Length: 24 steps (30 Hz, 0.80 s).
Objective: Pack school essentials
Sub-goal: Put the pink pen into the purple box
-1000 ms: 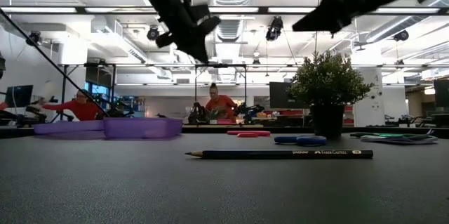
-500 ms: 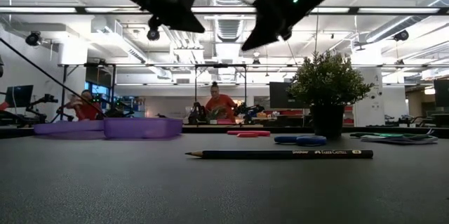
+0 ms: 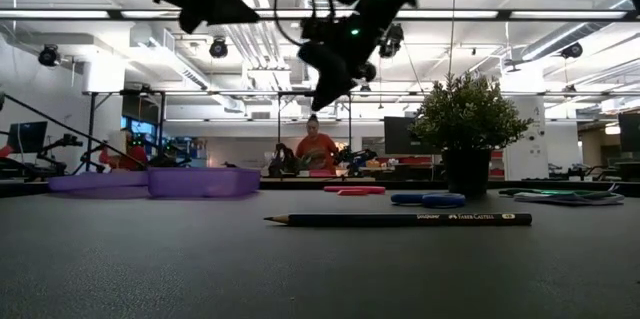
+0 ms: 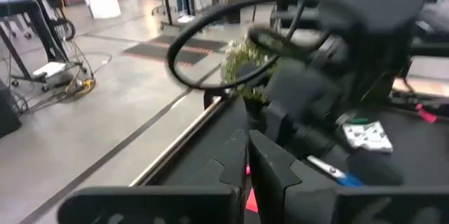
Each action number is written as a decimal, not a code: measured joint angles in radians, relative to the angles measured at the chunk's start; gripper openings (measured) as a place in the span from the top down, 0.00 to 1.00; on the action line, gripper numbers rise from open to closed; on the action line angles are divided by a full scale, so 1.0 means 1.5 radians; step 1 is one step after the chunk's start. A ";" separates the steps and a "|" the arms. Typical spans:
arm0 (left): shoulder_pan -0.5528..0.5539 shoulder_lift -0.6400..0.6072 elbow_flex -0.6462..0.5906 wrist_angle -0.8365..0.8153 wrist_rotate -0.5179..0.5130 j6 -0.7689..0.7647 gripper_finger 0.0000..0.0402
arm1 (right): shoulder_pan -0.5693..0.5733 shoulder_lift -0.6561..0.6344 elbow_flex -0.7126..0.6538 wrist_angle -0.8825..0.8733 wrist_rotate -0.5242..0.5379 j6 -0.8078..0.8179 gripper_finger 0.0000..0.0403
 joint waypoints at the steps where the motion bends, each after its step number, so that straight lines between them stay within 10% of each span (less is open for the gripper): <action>1: -0.001 -0.016 -0.008 0.003 0.000 0.000 1.00 | -0.003 0.015 0.022 -0.017 0.000 0.004 0.98; 24: 0.000 -0.159 -0.086 0.006 0.016 0.056 1.00 | -0.157 0.232 0.241 -0.217 -0.010 0.037 0.98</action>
